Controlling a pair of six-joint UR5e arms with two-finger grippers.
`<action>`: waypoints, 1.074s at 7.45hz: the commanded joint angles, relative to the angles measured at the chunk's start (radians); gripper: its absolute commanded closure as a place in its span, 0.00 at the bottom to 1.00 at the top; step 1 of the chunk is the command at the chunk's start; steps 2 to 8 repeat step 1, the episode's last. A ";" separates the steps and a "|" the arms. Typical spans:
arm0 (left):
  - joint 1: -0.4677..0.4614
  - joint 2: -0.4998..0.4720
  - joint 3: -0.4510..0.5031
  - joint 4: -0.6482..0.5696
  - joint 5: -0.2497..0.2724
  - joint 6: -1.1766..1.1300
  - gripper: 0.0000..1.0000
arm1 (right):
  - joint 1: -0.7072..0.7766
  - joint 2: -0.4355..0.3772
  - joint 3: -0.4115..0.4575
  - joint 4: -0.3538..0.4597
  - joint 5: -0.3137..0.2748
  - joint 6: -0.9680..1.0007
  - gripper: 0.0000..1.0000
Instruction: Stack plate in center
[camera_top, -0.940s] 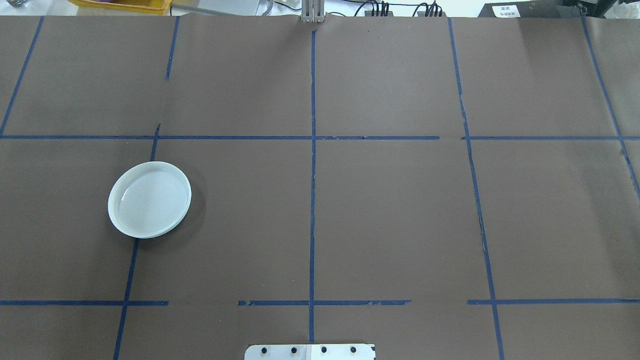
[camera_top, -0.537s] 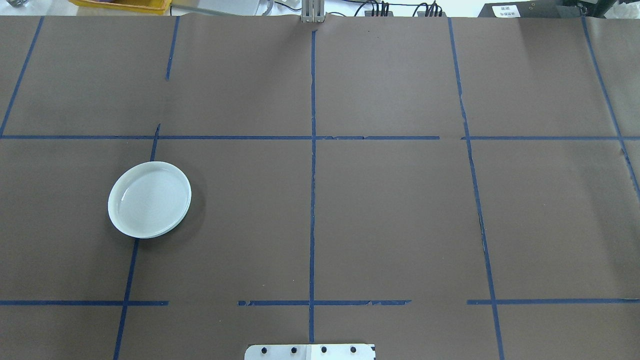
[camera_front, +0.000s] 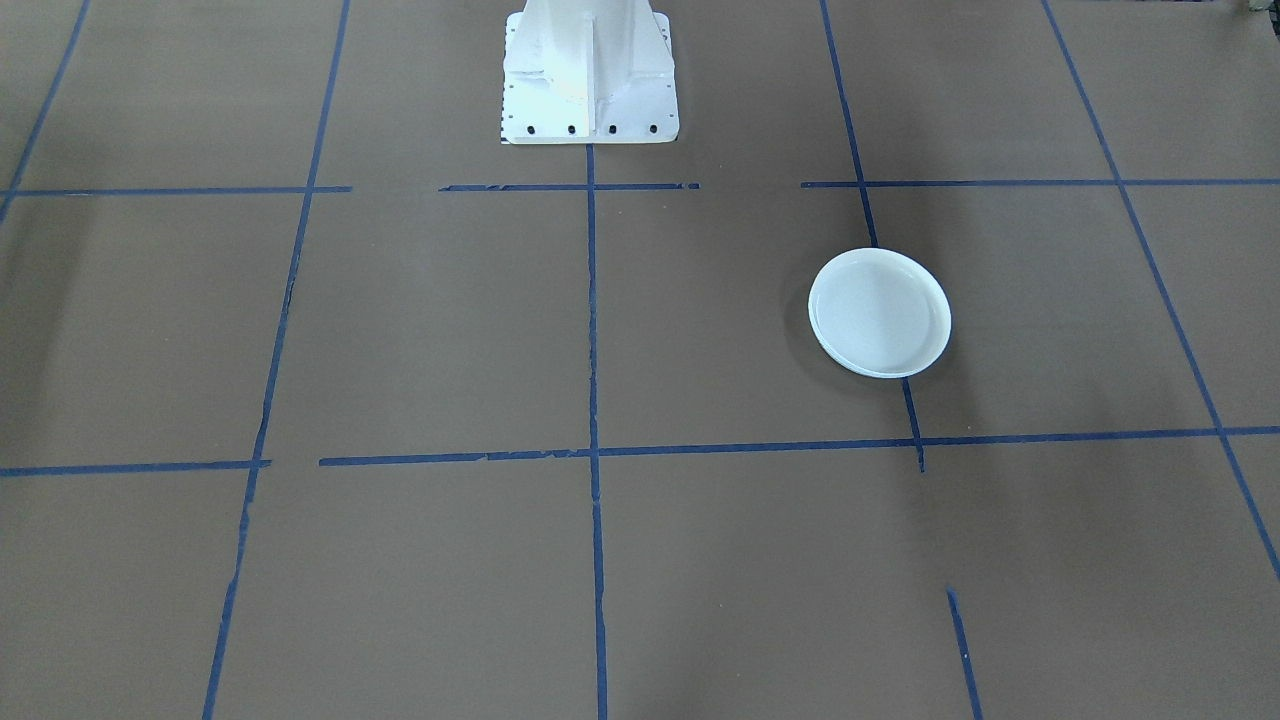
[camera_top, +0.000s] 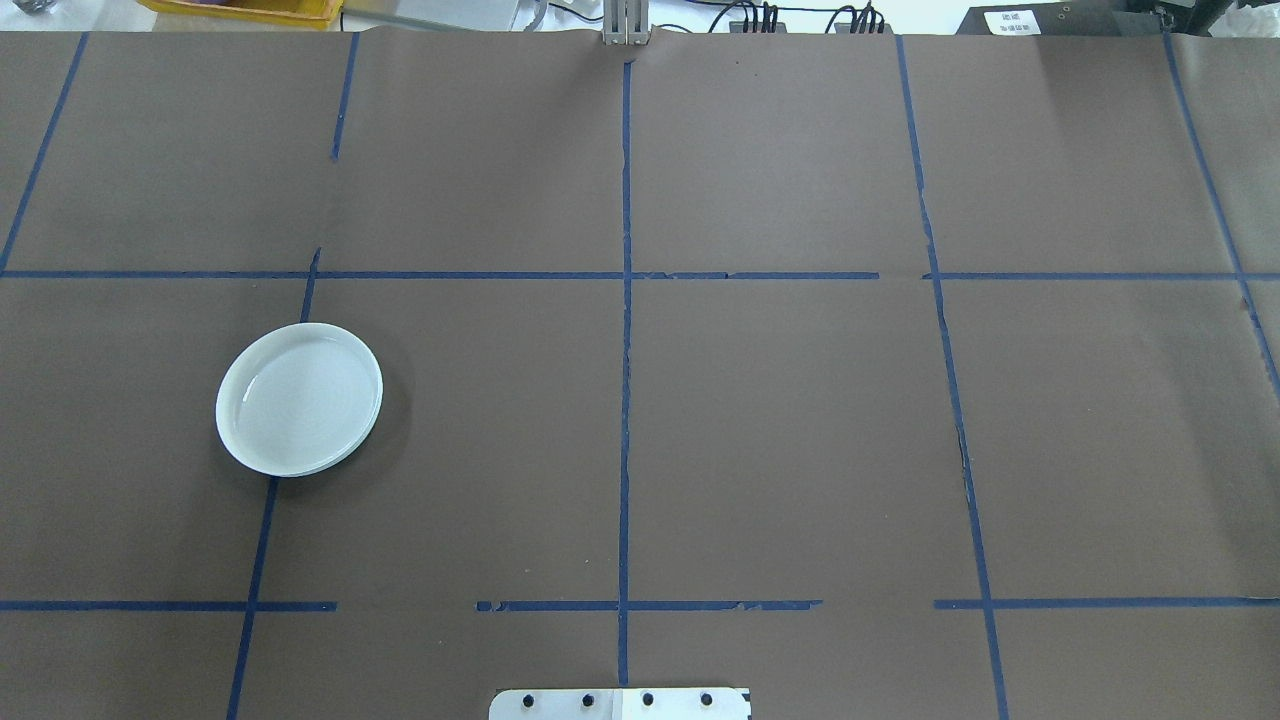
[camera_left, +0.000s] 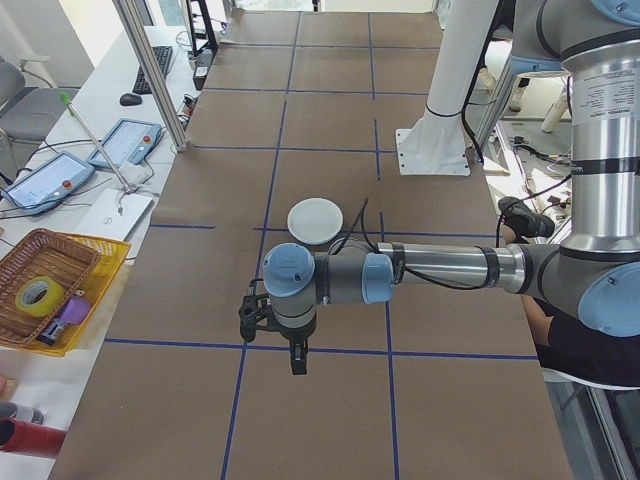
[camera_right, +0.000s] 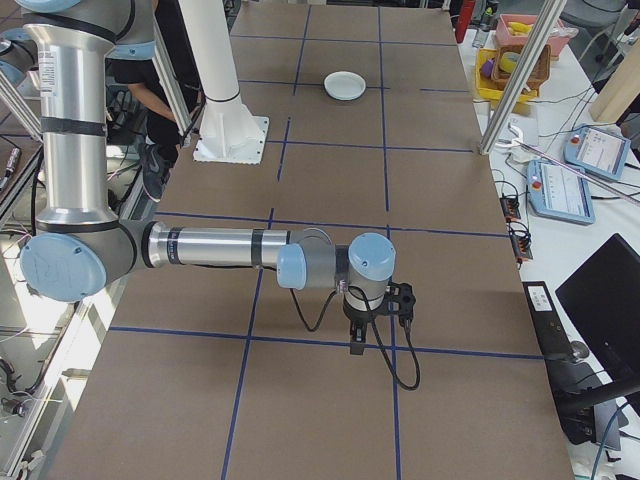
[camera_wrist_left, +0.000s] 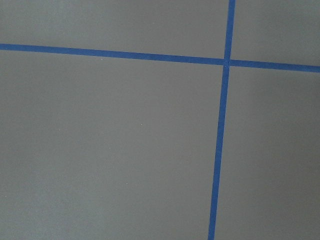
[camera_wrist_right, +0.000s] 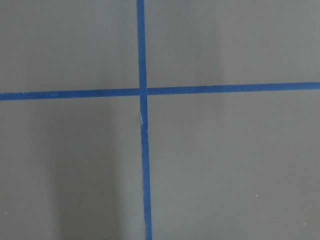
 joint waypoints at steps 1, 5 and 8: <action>0.000 0.000 0.001 -0.001 0.000 0.000 0.00 | -0.001 0.000 0.000 0.000 0.000 0.001 0.00; 0.000 0.000 0.001 -0.001 0.000 0.000 0.00 | -0.001 0.000 0.000 0.000 0.000 0.001 0.00; 0.000 0.000 0.001 -0.001 0.000 0.000 0.00 | -0.001 0.000 0.000 0.000 0.000 0.001 0.00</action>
